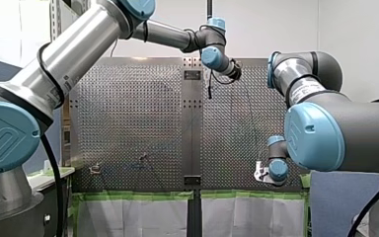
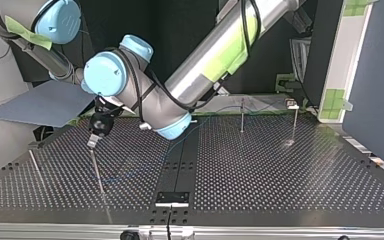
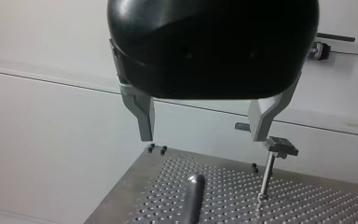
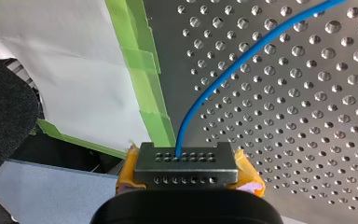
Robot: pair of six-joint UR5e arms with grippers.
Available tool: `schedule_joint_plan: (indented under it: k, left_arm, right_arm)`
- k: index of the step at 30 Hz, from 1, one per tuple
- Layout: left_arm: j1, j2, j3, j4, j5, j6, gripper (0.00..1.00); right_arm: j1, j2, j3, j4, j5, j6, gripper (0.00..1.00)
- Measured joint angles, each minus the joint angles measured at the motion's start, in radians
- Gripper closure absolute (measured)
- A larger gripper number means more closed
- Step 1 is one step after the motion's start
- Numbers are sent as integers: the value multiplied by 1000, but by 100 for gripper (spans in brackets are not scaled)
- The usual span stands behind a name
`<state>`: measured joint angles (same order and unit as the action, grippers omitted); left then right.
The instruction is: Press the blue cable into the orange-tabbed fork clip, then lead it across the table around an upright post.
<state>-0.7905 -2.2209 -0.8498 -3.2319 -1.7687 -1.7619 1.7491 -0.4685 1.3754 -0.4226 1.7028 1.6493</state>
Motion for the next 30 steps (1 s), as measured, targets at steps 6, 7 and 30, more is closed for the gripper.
schedule_joint_plan:
  k: [6, 7, 30]
  left_arm:
    - [3, 26, 0, -14, -47, -7, 0]
    - [3, 30, 0, -15, -58, -8, 0]
    - [-5, 42, 0, -117, -195, -57, 0]
  right_arm:
    - [2, 0, 0, 6, 0, 0, 100]
    - [2, 0, 0, 6, 0, 0, 100]
    - [11, 0, 0, 11, 0, 0, 100]
